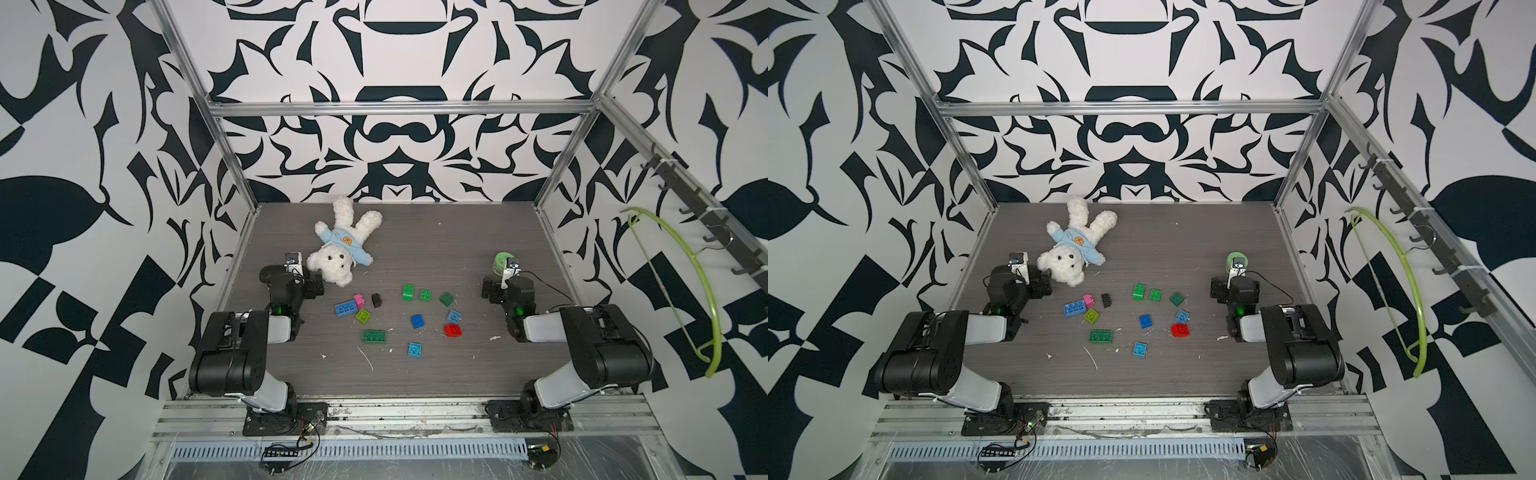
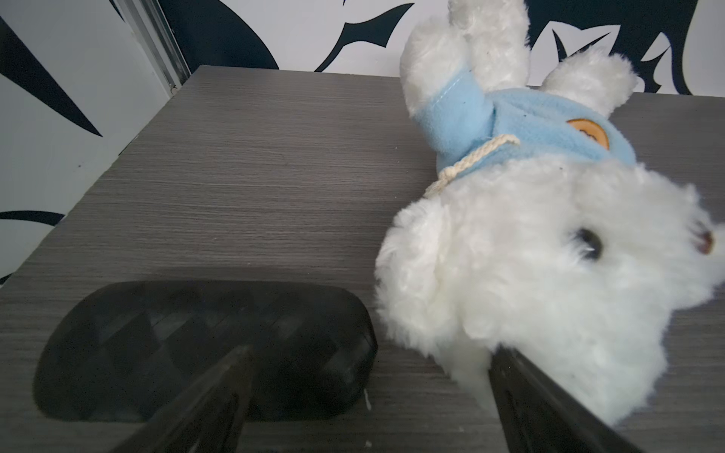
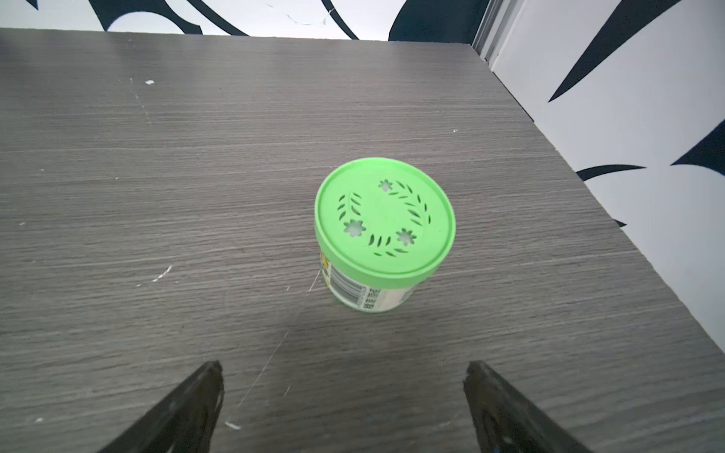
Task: Assemble the number 1 with lego
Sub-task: Pick up the lego brick from the center of the board.
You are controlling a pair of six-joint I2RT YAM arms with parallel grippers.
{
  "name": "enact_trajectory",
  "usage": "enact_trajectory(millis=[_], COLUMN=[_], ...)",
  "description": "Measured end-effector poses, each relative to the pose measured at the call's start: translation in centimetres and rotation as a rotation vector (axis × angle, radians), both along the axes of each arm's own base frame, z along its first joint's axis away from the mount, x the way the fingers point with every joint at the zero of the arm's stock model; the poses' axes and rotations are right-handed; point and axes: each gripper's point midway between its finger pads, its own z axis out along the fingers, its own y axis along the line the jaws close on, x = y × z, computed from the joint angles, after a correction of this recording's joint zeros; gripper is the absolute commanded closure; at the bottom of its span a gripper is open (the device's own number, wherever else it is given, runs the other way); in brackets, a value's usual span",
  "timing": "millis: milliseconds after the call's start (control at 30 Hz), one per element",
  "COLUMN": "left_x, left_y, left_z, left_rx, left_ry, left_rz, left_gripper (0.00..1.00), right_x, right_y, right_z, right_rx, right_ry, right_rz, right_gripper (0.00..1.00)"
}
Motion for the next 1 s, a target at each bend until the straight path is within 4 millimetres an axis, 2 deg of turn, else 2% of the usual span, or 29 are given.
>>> enact_trajectory(millis=[633, 767, 867, 933, 1000], left_x=[0.0, -0.1, -0.6, -1.0, -1.4], left_y=[0.0, -0.2, -0.2, -0.2, 0.0], left_z=[0.0, 0.2, 1.5, 3.4, 6.2], left_rx=[0.000, -0.002, -0.003, -0.003, -0.002], left_ry=[0.000, -0.001, -0.009, -0.033, -0.082], left_rz=[0.000, -0.009, -0.012, -0.009, 0.002], left_gripper=[0.01, 0.01, 0.01, 0.01, 0.00], right_x=[0.0, 0.0, -0.3, -0.3, -0.4], right_y=[0.0, -0.2, -0.2, -0.2, -0.2], right_z=[0.0, 0.1, 1.1, 2.6, 4.6], right_rx=[0.000, -0.005, -0.008, -0.008, -0.008], right_ry=[0.000, -0.002, -0.008, -0.036, -0.079], right_rz=[0.001, -0.009, -0.010, -0.009, -0.008], right_gripper=[0.00, 0.04, 0.06, 0.06, 0.06])
